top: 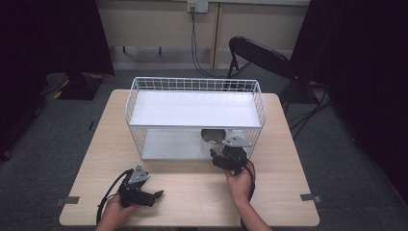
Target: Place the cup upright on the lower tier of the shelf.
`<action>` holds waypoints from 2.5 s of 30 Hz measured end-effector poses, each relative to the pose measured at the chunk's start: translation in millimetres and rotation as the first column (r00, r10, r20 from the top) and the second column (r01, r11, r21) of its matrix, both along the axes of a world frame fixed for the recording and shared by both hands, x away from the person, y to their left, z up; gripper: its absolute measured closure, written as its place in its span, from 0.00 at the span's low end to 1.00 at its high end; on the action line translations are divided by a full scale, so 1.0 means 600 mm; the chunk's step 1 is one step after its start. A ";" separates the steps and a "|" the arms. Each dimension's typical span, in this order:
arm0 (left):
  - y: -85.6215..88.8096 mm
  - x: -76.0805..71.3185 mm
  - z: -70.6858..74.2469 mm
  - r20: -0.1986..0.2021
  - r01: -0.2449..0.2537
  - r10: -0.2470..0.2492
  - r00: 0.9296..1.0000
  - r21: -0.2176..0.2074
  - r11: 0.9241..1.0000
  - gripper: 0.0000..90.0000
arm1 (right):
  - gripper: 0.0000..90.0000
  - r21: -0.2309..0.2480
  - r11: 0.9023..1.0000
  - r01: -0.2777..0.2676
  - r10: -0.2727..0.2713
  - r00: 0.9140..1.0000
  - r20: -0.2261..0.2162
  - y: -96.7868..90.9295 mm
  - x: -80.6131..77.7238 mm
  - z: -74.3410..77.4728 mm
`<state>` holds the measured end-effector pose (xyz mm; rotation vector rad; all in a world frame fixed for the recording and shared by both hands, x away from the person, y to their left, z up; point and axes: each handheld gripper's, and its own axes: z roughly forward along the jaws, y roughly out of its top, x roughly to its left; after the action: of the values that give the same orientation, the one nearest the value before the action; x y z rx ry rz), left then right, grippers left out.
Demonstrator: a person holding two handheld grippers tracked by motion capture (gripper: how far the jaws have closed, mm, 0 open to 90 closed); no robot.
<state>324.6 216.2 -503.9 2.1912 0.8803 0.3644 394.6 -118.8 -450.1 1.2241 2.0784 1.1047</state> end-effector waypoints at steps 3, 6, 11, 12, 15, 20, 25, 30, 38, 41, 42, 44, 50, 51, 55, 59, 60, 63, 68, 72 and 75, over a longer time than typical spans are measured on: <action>0.000 0.000 0.000 0.000 0.000 0.000 1.000 0.000 1.000 0.11 | 0.43 0.004 1.000 0.005 -0.005 1.000 -0.006 0.002 0.003 0.000; 0.000 0.000 0.000 0.000 0.000 0.000 1.000 0.000 1.000 0.10 | 0.44 0.004 1.000 0.007 -0.007 1.000 -0.005 0.002 0.004 -0.001; 0.000 0.000 0.000 0.000 0.000 0.000 1.000 0.000 1.000 0.10 | 0.54 0.013 1.000 0.003 -0.003 1.000 -0.008 0.001 0.008 -0.003; 0.000 0.000 0.000 0.000 0.000 0.000 1.000 0.000 1.000 0.10 | 0.54 0.011 1.000 0.003 -0.003 1.000 -0.007 0.001 0.008 -0.003; 0.000 0.000 0.000 0.000 0.000 0.000 1.000 0.000 1.000 0.11 | 0.53 0.008 1.000 0.004 -0.004 1.000 -0.001 0.002 0.009 -0.003; 0.000 0.000 0.000 0.000 0.000 0.000 1.000 0.000 1.000 0.10 | 0.36 0.013 1.000 -0.002 0.002 1.000 0.007 0.001 0.009 -0.003; 0.000 0.000 0.000 0.000 0.000 0.000 1.000 0.000 1.000 0.10 | 0.20 0.009 0.999 -0.052 0.052 0.999 0.003 -0.001 0.001 -0.002; 0.000 0.000 0.000 0.000 0.000 0.000 1.000 0.000 1.000 0.10 | 0.15 0.015 0.997 -0.081 0.081 0.997 0.015 -0.006 -0.008 0.004; 0.000 0.000 0.000 0.000 0.000 0.000 1.000 0.000 1.000 0.10 | 0.15 0.031 0.991 -0.129 0.129 0.992 -0.001 -0.016 -0.017 0.013; 0.000 0.000 0.000 0.000 0.000 0.000 1.000 -0.001 1.000 0.10 | 0.15 0.028 0.989 -0.148 0.148 0.989 0.001 -0.019 -0.022 0.015; 0.000 0.000 0.000 0.000 -0.001 0.001 1.000 -0.001 1.000 0.10 | 0.15 0.028 0.988 -0.152 0.152 0.988 -0.001 -0.020 -0.024 0.015; 0.000 0.000 0.000 0.000 0.000 0.000 1.000 -0.001 1.000 0.10 | 0.15 0.033 0.986 -0.161 0.161 0.987 -0.002 -0.022 -0.027 0.015; 0.000 0.000 0.000 0.000 0.000 0.000 1.000 0.000 1.000 0.11 | 0.14 0.020 0.982 -0.190 0.190 0.982 -0.003 -0.033 -0.036 0.013; 0.000 0.000 0.000 0.000 0.000 0.000 1.000 0.000 1.000 0.10 | 0.14 0.020 0.982 -0.190 0.190 0.982 -0.003 -0.033 -0.036 0.013; 0.000 0.000 0.000 0.000 0.000 0.000 1.000 0.000 1.000 0.10 | 0.14 0.012 0.978 -0.207 0.207 0.978 -0.013 -0.049 -0.042 0.009; 0.000 0.000 0.000 0.000 0.000 0.000 1.000 0.000 1.000 0.10 | 0.14 0.007 0.976 -0.220 0.220 0.975 -0.017 -0.063 -0.047 0.004; 0.000 0.000 0.000 0.000 0.000 0.000 1.000 0.000 1.000 0.10 | 0.14 0.008 0.975 -0.224 0.224 0.974 -0.018 -0.066 -0.048 0.003; 0.000 0.000 0.000 0.000 0.000 0.000 1.000 0.000 1.000 0.10 | 0.14 0.003 0.975 -0.223 0.223 0.975 -0.015 -0.071 -0.050 0.001; 0.000 0.000 0.000 0.000 0.000 0.000 1.000 0.000 1.000 0.10 | 0.14 0.002 0.971 -0.238 0.238 0.971 -0.022 -0.088 -0.057 -0.004; 0.000 0.000 0.000 0.000 0.000 0.000 1.000 0.000 1.000 0.10 | 0.14 0.003 0.967 -0.255 0.255 0.967 -0.023 -0.100 -0.061 -0.008; 0.000 0.000 0.000 0.000 0.000 0.000 1.000 0.000 1.000 0.11 | 0.14 -0.013 0.965 -0.263 0.263 0.965 -0.020 -0.107 -0.064 -0.009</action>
<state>324.5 216.2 -503.9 2.1909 0.8800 0.3646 355.9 -182.9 -455.7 0.9726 2.3079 1.1926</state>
